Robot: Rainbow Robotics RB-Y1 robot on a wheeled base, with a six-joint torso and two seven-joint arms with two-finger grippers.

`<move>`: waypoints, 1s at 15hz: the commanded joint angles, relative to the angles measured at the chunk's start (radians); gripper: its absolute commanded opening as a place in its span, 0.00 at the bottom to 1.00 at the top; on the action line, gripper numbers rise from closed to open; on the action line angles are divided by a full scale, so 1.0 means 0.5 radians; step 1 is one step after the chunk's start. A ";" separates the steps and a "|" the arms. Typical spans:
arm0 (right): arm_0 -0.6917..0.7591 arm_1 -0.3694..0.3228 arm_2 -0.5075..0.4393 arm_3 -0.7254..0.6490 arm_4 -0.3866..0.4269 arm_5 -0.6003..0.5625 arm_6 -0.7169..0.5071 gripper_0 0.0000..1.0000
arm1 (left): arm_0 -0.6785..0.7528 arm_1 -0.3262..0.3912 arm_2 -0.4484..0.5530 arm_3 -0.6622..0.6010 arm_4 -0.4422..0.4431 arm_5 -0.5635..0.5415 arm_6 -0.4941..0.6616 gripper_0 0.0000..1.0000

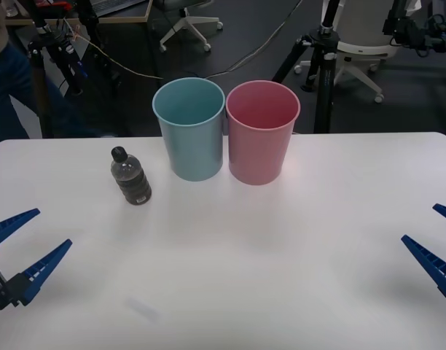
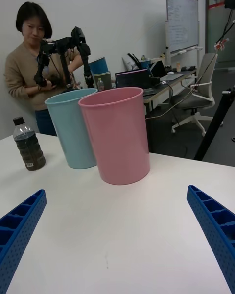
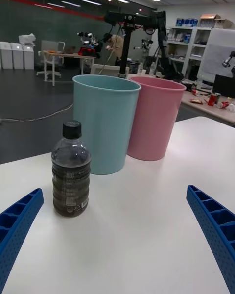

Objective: Grasp the object on the table and drop it into the matching bin: aluminum can to the light blue bin, PET bottle to the pink bin.

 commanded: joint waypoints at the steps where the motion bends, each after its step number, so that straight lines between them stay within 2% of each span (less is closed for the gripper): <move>1: 0.000 0.000 0.000 0.000 0.000 0.000 0.000 1.00 | 0.005 0.001 -0.069 0.021 0.008 0.047 -0.044 1.00; 4: 0.000 0.000 0.000 0.000 0.000 0.000 0.000 1.00 | -0.001 0.001 -0.155 0.052 0.051 0.099 -0.185 1.00; 6: 0.000 0.000 0.000 0.000 0.000 0.000 0.000 1.00 | -0.054 0.013 -0.198 0.175 0.069 0.102 -0.339 1.00; 11: 0.000 0.000 0.000 0.000 0.000 0.000 0.000 1.00 | -0.198 0.047 -0.244 0.429 0.097 0.102 -0.550 1.00; 15: 0.000 0.000 0.000 0.000 0.000 0.000 0.000 1.00 | -0.327 0.047 -0.317 0.583 0.094 0.102 -0.605 1.00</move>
